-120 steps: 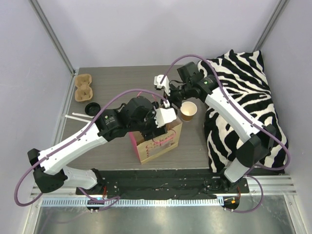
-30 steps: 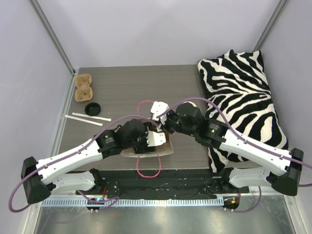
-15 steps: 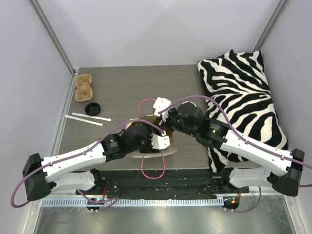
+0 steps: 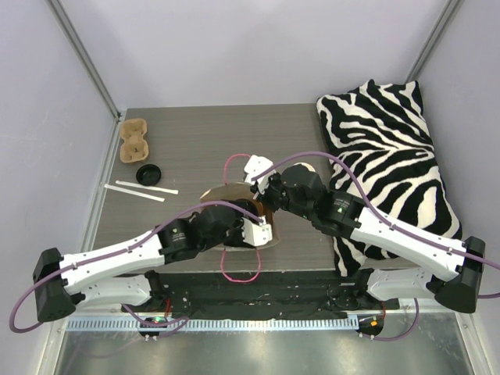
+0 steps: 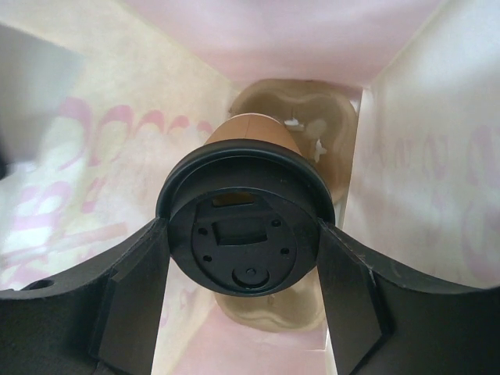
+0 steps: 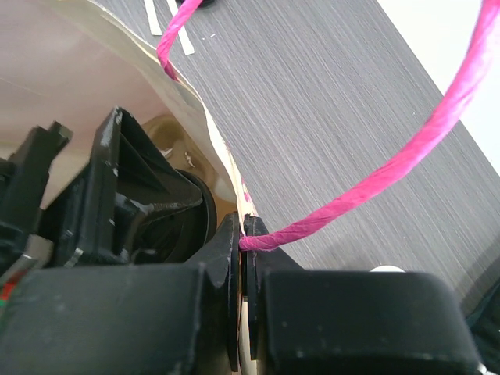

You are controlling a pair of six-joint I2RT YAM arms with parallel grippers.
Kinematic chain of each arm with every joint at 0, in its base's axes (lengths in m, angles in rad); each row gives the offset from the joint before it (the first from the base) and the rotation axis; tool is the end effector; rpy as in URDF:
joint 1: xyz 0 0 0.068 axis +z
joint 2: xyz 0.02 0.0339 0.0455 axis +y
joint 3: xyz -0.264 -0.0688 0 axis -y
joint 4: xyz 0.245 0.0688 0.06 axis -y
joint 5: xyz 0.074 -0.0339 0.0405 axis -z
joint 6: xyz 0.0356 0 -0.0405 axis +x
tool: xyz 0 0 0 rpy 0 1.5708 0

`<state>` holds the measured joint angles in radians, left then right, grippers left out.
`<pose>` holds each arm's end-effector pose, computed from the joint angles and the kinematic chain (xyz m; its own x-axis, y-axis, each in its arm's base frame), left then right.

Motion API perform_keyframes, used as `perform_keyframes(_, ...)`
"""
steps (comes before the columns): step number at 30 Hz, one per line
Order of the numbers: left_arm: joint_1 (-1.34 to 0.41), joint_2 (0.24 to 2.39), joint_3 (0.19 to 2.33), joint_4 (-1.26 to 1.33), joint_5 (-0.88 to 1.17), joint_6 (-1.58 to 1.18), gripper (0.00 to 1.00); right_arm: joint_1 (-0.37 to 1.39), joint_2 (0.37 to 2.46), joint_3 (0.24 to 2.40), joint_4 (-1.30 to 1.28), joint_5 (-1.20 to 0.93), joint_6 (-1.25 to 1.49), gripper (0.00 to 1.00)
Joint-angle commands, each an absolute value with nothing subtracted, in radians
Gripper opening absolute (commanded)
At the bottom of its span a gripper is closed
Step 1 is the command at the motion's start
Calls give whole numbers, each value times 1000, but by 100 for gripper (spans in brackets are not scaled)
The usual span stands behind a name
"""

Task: Pack the takeout coffee

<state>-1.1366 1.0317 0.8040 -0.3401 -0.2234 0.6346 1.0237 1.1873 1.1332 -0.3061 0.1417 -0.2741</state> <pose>0.1032 -0.2038 0.2847 0.2957 0.7366 -0.6083 0.7833 0.1776 0.5958 0.1454 0.2291 0.3665 0.0337 -0.4597 -0.8874 -0.7974 0.5230 -0.3012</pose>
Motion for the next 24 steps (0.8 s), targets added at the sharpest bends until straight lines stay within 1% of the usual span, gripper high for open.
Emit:
perform_keyframes(1,-1141,1077,830,-325,-259,658,3,1025,1187,1170,-248,173,-245,1)
perform_keyframes(5,-1141,1059,844,-353,-284,638,3,1026,1186,1172,-255,184,-258,1)
perform_keyframes(14,-1141,986,920,-616,-347,655,3,1026,1175,1175,-249,187,-294,1)
perform_keyframes(20,-1141,985,940,-698,-403,660,3,1054,1161,1166,-239,198,-337,1)
perform_keyframes(24,-1141,996,927,-704,-449,670,3,1069,1161,1164,-233,199,-368,1)
